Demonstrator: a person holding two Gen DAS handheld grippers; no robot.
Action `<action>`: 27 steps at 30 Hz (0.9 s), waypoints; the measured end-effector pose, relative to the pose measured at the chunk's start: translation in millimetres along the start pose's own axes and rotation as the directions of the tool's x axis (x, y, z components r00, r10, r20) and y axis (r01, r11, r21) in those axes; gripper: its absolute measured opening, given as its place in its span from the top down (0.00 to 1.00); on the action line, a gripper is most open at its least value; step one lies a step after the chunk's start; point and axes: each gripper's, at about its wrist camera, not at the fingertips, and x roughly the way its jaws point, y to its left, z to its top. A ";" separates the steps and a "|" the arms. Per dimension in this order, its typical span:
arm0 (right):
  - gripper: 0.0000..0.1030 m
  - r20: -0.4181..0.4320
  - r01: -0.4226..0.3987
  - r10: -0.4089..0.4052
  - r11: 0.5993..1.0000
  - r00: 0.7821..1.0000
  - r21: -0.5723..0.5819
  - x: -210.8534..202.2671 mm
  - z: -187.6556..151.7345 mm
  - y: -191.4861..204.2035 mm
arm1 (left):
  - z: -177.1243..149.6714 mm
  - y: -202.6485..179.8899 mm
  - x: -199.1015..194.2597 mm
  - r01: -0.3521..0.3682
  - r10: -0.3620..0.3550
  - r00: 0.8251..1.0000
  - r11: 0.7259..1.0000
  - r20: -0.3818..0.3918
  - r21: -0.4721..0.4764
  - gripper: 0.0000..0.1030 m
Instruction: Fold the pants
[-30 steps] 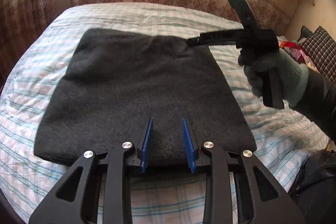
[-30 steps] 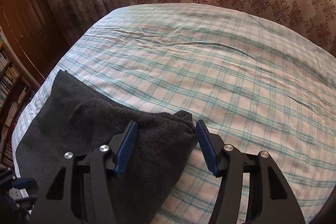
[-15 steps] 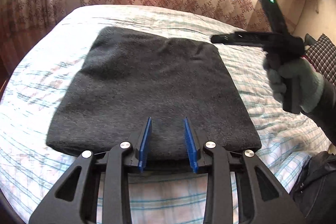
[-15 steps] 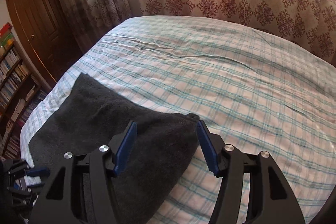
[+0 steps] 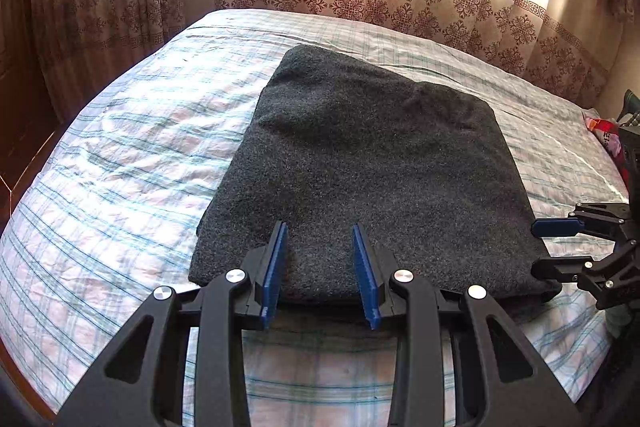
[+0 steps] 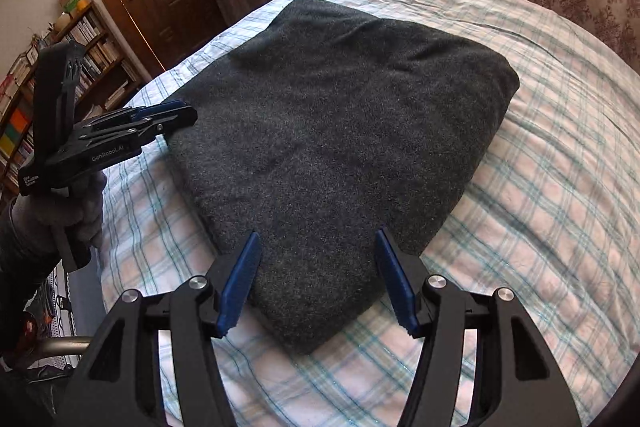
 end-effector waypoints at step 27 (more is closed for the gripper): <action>0.38 -0.041 0.057 -0.058 0.998 0.997 -0.034 0.5 -25.5 6.0 | 1.6 -31.1 -4.1 -0.186 0.183 0.979 0.982 -0.090 -0.023 0.67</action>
